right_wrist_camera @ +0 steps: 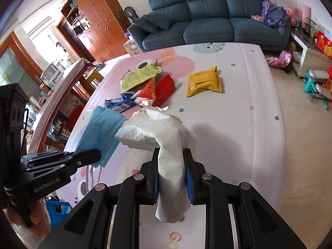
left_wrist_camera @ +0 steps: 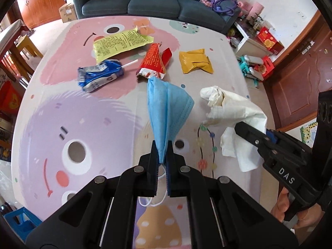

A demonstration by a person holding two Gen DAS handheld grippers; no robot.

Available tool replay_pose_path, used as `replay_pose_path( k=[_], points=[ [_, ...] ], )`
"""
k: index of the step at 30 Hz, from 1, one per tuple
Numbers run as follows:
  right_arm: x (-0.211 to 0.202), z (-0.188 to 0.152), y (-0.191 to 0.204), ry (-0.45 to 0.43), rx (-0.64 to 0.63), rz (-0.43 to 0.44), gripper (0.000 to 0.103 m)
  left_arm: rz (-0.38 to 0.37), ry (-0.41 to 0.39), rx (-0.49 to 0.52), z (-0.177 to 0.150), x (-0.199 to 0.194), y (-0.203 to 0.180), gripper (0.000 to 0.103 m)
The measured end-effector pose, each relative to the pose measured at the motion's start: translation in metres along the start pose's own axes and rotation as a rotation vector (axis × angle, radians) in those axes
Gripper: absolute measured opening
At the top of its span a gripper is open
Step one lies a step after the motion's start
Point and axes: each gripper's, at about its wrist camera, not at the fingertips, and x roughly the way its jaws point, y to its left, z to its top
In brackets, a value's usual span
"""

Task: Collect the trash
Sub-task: 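Carry the blue mask with the left gripper while the right gripper carries the white bag to the bin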

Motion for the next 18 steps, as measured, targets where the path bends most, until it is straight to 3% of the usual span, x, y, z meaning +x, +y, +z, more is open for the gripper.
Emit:
replay_pose_path(
  k=[7, 18],
  points=[
    [-0.037, -0.041, 0.057, -0.043, 0.003, -0.034, 0.02, -0.029, -0.048, 0.035, -0.043, -0.054, 0.03, 0.003],
    [-0.091, -0.132, 0.172, -0.103, -0.013, -0.074, 0.02, -0.056, -0.115, 0.12, -0.135, -0.143, 0.093, 0.003]
  ],
)
